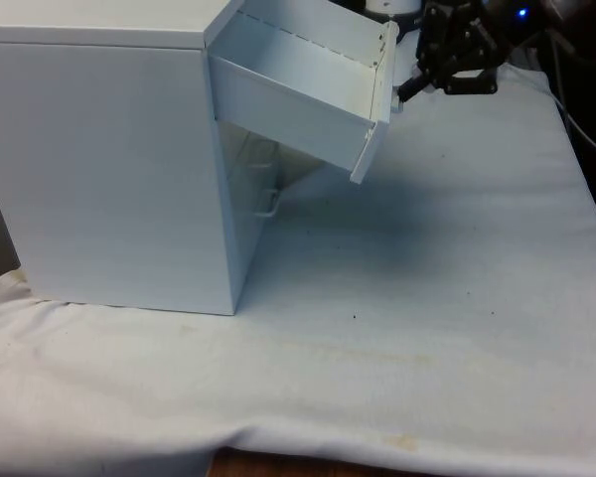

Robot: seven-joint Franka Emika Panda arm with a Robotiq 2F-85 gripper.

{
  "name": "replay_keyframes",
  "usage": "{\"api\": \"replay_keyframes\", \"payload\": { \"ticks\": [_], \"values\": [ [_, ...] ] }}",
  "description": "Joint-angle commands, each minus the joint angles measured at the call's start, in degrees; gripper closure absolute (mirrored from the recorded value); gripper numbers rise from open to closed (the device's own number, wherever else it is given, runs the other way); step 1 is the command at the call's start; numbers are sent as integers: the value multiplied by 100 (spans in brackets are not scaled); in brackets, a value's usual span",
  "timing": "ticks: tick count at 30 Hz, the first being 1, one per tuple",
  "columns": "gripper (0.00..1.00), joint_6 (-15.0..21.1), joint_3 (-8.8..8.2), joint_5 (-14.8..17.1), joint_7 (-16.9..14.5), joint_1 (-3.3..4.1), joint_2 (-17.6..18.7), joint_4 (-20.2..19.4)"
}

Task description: Open the drawer, then close it.

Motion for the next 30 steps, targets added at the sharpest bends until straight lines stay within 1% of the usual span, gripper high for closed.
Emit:
{"api": "replay_keyframes", "payload": {
  "ticks": [1,2,3,8,10,11,12,13,19,20,21,22,24,28,29,30],
  "values": [
    [100,23,-23,-17,-17,-6,0,-11],
    [100,34,-46,-29,-29,-6,-6,-29],
    [100,132,-80,-97,-74,-17,-80,-103],
    [100,120,-166,-166,-149,6,-132,-138],
    [100,74,-189,-246,-166,23,-195,-155],
    [100,52,-183,-281,-166,23,-212,-160],
    [100,17,-149,-183,-149,-6,-132,-86],
    [100,29,-178,-315,-166,29,-235,-166],
    [100,-80,-160,-539,-189,46,-372,-212],
    [100,-92,-138,-476,-166,23,-321,-166],
    [100,-103,-138,-510,-172,23,-332,-166],
    [100,-103,-160,-607,-201,46,-395,-212],
    [100,-120,-160,-670,-218,46,-413,-218],
    [100,-126,-178,-814,-246,23,-447,-241],
    [100,-166,-155,-722,-212,23,-390,-183],
    [100,-126,-183,-837,-252,23,-458,-246]
  ]
}}
